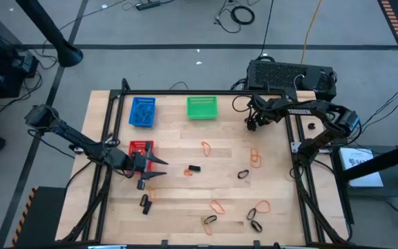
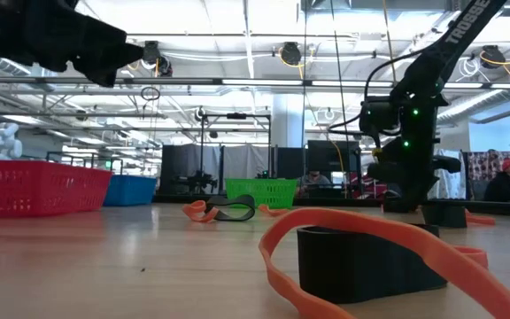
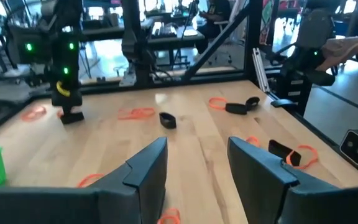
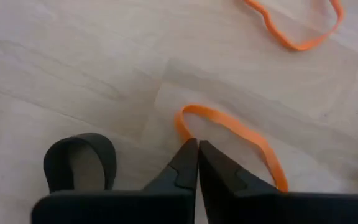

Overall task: Sort rubber bands into baskets
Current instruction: Put the orange rubber band into the red bin

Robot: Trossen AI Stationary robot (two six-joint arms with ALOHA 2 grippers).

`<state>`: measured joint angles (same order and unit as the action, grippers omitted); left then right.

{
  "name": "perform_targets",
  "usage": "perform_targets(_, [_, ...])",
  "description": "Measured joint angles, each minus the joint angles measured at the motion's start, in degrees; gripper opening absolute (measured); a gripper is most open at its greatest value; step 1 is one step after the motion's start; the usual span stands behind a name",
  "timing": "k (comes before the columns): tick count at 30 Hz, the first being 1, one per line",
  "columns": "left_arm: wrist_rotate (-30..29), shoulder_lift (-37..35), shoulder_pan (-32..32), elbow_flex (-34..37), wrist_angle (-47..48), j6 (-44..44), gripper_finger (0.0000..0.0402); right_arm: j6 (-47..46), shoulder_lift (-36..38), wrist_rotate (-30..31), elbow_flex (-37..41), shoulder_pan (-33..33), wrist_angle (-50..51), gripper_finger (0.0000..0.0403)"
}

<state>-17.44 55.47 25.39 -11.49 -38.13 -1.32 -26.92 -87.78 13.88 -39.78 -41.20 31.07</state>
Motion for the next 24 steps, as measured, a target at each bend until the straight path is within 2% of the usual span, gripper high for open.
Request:
perform_targets(13, [0.0,3.4,0.0,0.0,-0.3,3.2,0.0177,-1.6,2.0,0.9,-4.2,-0.6,3.2,0.0112])
perform_targets(24, [0.0,6.2,0.0,0.0,-1.0,5.5,0.0177,-2.7,2.0,0.6,-4.2,-5.0,5.0,0.0249])
